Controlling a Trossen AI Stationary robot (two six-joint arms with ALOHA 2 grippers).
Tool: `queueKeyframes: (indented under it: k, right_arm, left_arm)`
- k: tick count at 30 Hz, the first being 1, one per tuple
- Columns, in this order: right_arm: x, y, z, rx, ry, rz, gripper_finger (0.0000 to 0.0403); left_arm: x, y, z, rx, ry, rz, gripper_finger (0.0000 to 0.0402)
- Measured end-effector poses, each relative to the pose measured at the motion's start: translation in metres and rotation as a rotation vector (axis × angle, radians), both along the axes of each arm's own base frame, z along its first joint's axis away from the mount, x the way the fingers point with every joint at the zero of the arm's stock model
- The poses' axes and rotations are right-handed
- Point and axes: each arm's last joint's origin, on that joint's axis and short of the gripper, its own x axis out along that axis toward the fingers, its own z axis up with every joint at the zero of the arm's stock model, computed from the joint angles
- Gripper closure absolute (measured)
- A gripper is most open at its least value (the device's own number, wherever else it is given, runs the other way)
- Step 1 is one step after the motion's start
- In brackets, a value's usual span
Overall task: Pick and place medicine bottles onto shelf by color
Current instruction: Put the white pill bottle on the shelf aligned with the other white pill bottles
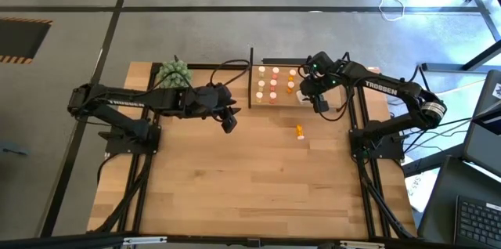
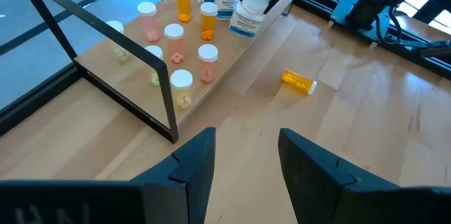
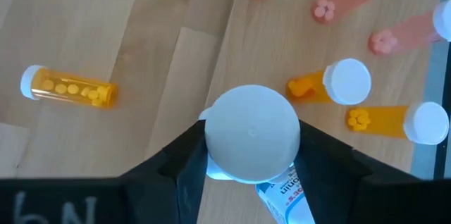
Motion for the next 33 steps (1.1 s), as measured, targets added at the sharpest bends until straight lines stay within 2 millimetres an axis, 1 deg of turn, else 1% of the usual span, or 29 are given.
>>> queueKeyframes:
  k: [6, 11, 20, 24, 29, 33]
  right_arm:
    - [-0.0001, 0.0000, -0.0001, 0.000, 0.002, -0.001, 0.0196]
    - [-0.0002, 0.0000, -0.0001, -0.001, 0.003, -0.001, 0.0188]
    - [-0.0003, 0.0001, -0.0001, -0.001, 0.005, -0.002, 0.0187]
    - [-0.0002, 0.0001, -0.0001, 0.000, 0.004, -0.002, 0.0194]
    - [0.0000, -0.0004, -0.0002, 0.014, 0.002, -0.047, 0.0200]
    - [0.0002, -0.0010, 0.0000, 0.001, 0.005, -0.055, 0.0194]
  left_arm:
    - [0.0000, -0.0001, 0.0000, 0.000, 0.000, -0.001, 0.0252]
    - [0.0000, -0.0001, 0.0000, 0.000, 0.000, -0.001, 0.0252]
    - [0.0000, -0.0001, 0.0000, 0.000, 0.000, -0.001, 0.0252]
    - [0.0000, -0.0001, 0.0000, -0.001, 0.000, -0.001, 0.0252]
    - [0.0000, -0.0001, 0.0000, -0.001, 0.000, -0.001, 0.0252]
    - [0.0000, -0.0001, 0.0000, 0.000, 0.000, -0.001, 0.0252]
